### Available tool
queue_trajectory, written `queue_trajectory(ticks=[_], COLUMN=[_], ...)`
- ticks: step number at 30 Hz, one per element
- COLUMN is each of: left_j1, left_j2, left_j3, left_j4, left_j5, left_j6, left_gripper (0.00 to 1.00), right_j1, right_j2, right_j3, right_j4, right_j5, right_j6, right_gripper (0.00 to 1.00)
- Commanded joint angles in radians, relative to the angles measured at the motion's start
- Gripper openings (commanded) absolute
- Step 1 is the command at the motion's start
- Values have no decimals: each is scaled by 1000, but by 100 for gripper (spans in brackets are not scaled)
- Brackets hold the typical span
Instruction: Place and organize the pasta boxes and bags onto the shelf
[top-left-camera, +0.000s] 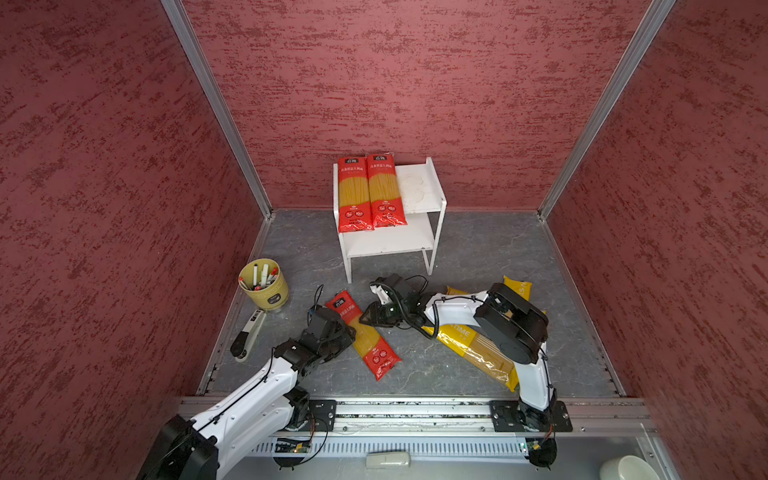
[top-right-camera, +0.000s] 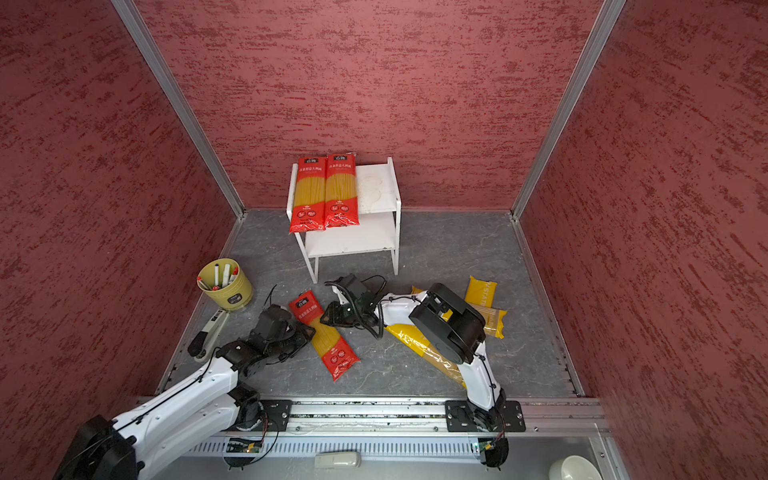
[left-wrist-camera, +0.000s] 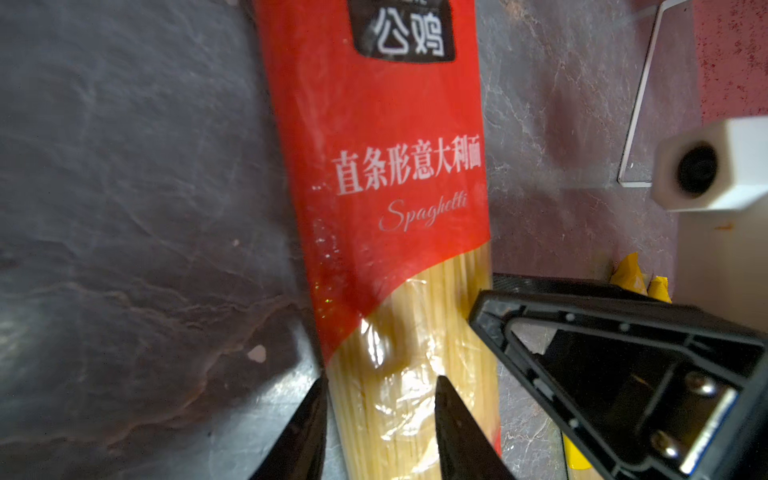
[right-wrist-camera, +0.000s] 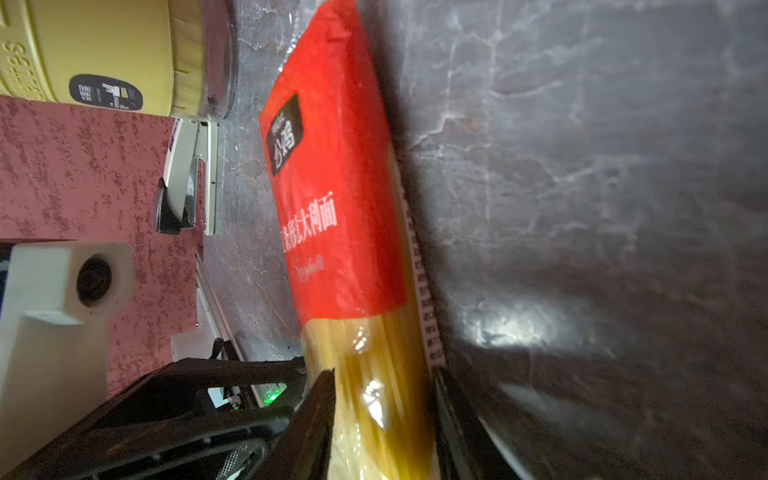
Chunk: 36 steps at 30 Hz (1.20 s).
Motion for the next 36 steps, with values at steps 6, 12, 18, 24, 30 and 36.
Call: queue_trajectory(ticks=[6, 12, 18, 24, 30, 36], left_j1=[3, 8, 15, 28, 35, 47], left_j2=[-61, -128, -153, -159, -233, -327], left_j3=[59, 136, 212, 329, 289, 202], left_j4=[-60, -149, -212, -250, -134, -22], left_j5=[8, 7, 4, 43, 95, 139], left_j6=[53, 97, 150, 265, 314, 326], left_gripper=[41, 43, 45, 51, 56, 59], right_j1=[13, 13, 13, 13, 13, 13], right_j2=[-27, -130, -234, -342, -408, -461], right_j3=[-130, -222, -327, -448, -459, -483], right_j4=[378, 473, 582, 769, 782, 825], right_j5=[-38, 38, 104, 193, 188, 153], right_j6=[112, 88, 45, -46, -101, -134], right_gripper=[11, 1, 0, 0, 0, 0])
